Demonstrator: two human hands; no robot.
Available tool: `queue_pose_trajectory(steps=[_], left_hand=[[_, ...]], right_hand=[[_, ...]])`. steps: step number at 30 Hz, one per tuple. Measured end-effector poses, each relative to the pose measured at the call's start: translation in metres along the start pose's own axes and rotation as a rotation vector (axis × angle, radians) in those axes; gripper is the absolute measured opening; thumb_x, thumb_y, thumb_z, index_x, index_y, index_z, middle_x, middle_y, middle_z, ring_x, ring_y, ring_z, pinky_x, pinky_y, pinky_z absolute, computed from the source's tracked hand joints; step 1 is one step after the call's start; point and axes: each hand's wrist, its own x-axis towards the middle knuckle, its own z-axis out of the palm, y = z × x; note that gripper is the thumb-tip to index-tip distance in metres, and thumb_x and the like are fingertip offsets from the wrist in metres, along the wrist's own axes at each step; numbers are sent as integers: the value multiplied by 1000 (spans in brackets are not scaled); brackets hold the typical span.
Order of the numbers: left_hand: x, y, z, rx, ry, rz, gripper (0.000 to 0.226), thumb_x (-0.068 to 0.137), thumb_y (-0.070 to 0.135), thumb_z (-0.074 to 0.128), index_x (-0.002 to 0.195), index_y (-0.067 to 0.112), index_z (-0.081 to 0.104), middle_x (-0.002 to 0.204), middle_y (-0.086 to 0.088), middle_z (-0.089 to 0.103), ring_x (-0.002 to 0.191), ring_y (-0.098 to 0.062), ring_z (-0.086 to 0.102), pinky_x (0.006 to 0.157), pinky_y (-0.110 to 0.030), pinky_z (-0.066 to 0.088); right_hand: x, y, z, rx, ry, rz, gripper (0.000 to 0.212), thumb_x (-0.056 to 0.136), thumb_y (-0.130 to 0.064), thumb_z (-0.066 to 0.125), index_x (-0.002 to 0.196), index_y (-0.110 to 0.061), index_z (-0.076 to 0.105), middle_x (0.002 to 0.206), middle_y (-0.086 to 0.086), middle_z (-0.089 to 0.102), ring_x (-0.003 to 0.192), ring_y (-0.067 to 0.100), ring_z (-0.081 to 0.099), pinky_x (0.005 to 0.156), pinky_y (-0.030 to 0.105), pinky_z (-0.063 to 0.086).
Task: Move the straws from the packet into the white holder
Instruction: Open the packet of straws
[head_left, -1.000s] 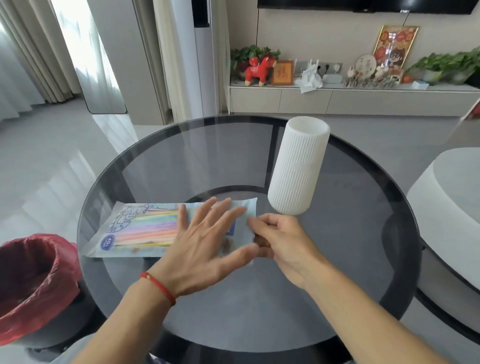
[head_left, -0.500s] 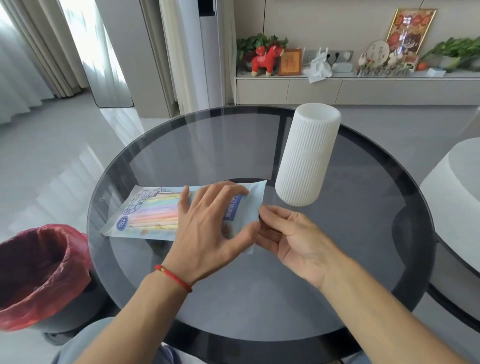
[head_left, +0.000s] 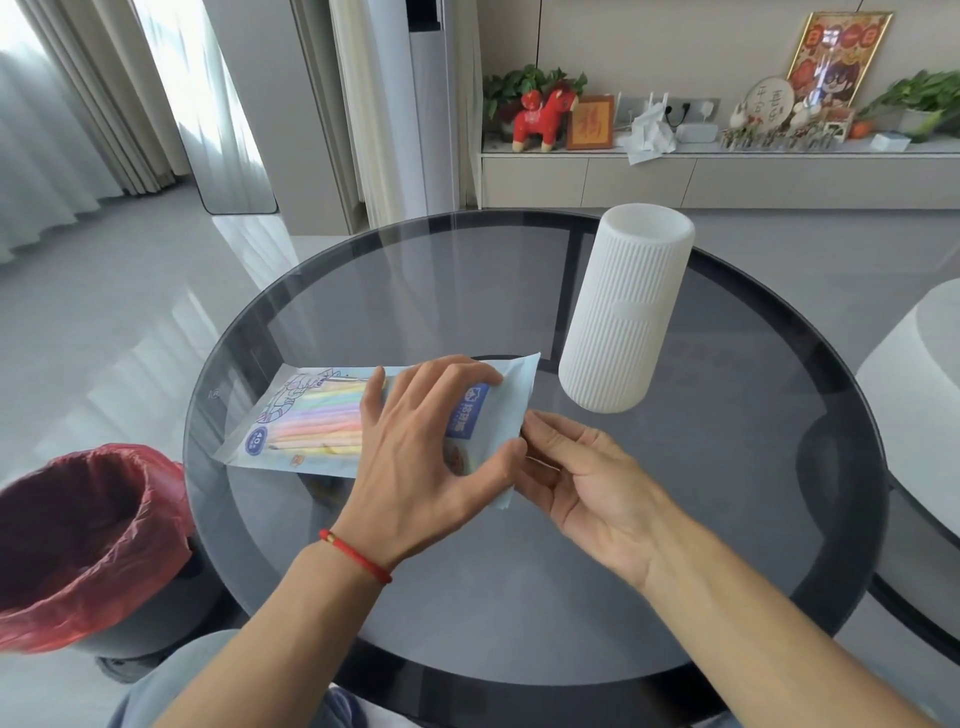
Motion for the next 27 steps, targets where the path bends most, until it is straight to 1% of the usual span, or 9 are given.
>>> queue_pose_trajectory(steps=[3,6,9,11,14,17,21,23,27], left_hand=[[0,0,0,-28,11,8,31,79,44,70,99,26,54,113,14,58,112,-13,54,107,-59,29],[-1,1,0,-29,-29,26,25,80,38,70,81,21,52,118,8,58,111,-14,56,109,-60,26],[-1,6,3,57,-71,128,19,81,24,66,70,15,54,123,-2,61,104,-20,58,102,-57,36],[0,10,6,119,-78,208,17,81,15,63,69,15,51,126,-7,61,101,-26,57,96,-54,43],[-1,10,9,122,-94,253,19,82,11,62,74,22,49,128,-7,60,98,-25,54,93,-45,45],[-1,6,11,122,-115,238,15,81,8,64,74,15,52,124,-8,59,94,-23,50,88,-42,43],[-2,5,13,134,-127,230,11,80,6,60,75,12,53,119,-7,57,91,-17,42,86,-41,41],[0,4,9,93,-127,208,12,82,5,59,74,9,52,119,-8,55,91,-18,46,83,-38,42],[10,-11,-13,-86,-1,106,17,89,5,57,73,9,51,119,-5,50,103,-13,58,83,-20,46]], right_hand=[[-1,-2,0,-298,8,-105,22,102,-5,62,88,-4,79,80,13,78,68,18,75,65,26,62],[-4,-4,1,-524,14,-183,28,102,1,55,78,-3,70,71,14,74,59,18,68,53,25,56],[-3,0,4,-788,60,-270,22,95,-12,55,79,0,65,61,9,66,49,18,57,43,26,43],[-2,2,5,-942,106,-316,24,87,-24,54,71,-9,63,54,-1,55,48,15,45,45,27,35],[-2,-1,5,-1076,111,-383,31,85,-30,51,63,-9,53,53,-5,41,50,12,33,48,29,29],[0,-5,4,-1119,64,-406,37,86,-30,53,64,0,52,55,-2,38,51,12,30,49,29,27],[2,-4,3,-1100,28,-383,34,89,-25,54,62,-5,50,53,-7,37,51,12,30,49,30,27],[3,-4,0,-1090,37,-380,32,88,-25,53,58,-15,44,51,-11,35,50,10,29,48,26,25],[3,0,-9,-1206,70,-348,31,82,-28,53,63,-6,43,55,-10,31,53,9,27,51,29,24]])
